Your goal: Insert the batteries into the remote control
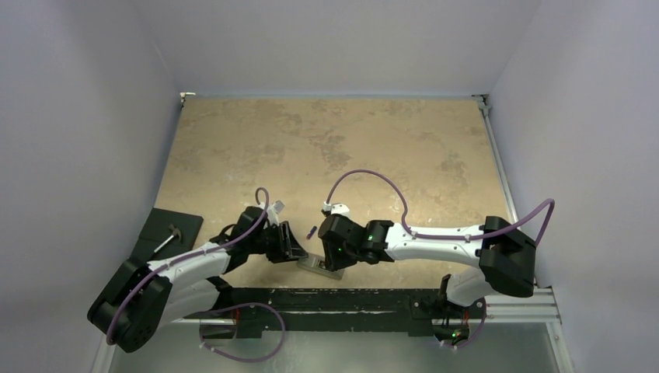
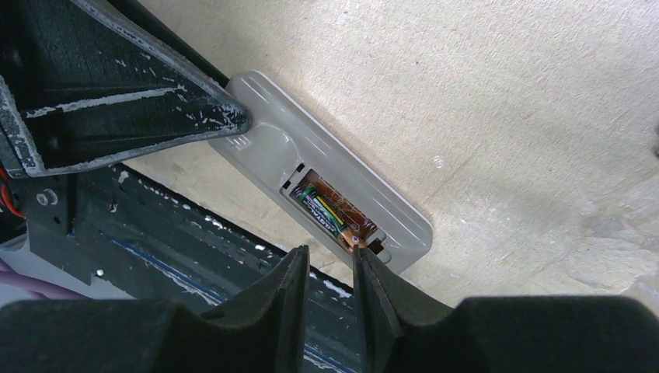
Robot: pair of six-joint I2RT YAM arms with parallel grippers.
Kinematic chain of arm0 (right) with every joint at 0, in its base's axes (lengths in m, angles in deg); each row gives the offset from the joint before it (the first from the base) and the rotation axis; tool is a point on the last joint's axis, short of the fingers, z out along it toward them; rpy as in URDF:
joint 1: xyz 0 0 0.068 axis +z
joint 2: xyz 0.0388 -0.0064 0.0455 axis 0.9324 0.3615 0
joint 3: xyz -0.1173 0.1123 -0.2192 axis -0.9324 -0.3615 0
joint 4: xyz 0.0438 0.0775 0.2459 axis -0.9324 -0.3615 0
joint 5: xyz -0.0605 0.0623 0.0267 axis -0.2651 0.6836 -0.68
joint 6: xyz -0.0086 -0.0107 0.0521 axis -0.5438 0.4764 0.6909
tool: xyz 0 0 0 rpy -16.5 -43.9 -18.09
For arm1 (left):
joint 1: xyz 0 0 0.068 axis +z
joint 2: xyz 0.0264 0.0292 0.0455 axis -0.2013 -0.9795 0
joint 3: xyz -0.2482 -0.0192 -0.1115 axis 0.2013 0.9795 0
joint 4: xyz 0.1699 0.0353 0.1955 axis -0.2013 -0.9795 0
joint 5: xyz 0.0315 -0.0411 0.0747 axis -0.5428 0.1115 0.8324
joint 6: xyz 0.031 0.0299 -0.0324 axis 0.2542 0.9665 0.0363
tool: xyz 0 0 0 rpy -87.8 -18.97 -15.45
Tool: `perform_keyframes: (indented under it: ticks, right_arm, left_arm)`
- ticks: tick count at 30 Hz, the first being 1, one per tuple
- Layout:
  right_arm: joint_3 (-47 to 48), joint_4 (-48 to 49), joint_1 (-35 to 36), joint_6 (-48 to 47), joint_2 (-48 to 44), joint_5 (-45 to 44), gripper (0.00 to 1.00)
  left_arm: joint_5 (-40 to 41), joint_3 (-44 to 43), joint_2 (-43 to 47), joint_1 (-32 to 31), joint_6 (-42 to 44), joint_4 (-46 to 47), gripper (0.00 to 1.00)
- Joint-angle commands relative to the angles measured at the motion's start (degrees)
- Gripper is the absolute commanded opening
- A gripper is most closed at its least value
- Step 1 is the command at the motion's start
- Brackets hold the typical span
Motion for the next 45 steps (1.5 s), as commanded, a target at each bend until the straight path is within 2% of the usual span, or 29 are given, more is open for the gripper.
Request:
perform_keyframes:
  ticks: [1,19,45]
  right_arm:
    - [-0.37,0.92,-0.17,1.15,-0.36,0.18,0.34]
    - [-1.08,-2.7,-0.26,2.99,-1.69,-2.83,0.33]
    - [-2.79,-1.1,-0.26,4.68,-1.68,-2.73,0.31]
  left_arm:
    - [-0.15,1.51,0.46,-1.09,-1.06,-0.49,0.37]
    - [1.15,2.43,0.85,-3.74,-3.41,0.53,0.34]
    - [1.44,2.01,-0.22,-4.4,-3.06,0.86,0.33]
